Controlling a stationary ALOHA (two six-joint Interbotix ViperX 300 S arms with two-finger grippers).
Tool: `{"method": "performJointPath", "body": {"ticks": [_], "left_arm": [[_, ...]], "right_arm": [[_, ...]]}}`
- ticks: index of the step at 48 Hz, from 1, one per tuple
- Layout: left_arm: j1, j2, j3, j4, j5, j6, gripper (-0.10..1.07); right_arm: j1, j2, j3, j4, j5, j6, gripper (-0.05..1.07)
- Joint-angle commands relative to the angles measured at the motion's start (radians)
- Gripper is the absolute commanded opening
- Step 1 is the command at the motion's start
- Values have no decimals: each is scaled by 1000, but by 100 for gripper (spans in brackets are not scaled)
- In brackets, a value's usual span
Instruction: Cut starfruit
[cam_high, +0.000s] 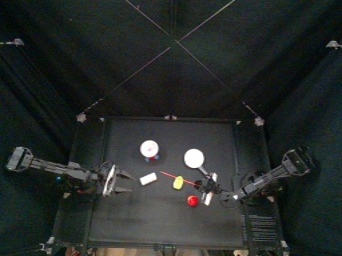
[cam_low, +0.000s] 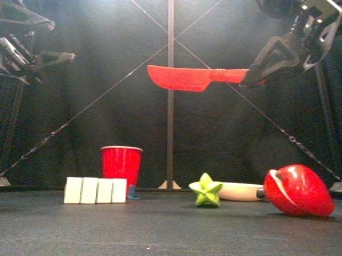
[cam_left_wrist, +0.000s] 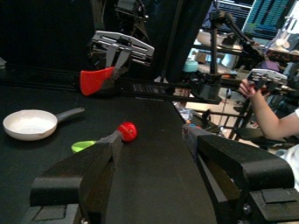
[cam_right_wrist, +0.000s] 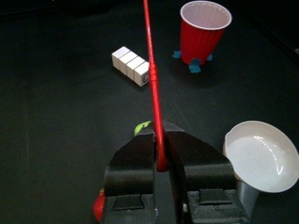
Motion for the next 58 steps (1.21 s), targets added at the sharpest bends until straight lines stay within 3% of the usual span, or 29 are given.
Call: {"method": "performJointPath", "body": {"ticks": [1,22,37,58], "left_arm": [[6,5,-17,-2,-11,0,93],[8,48,-58,5,-11,2,93],[5,265,-204,64,3,29,93],[25,459,-353,6,71,109,93]], "right_arm": [[-3,-18,-8,5,-28,2,36],[-6,-21,-9,17,-189,-8,36],[-11,-15,-2,20,-206,-9,36],[-23,5,-12,17,-219,-9,36]]}}
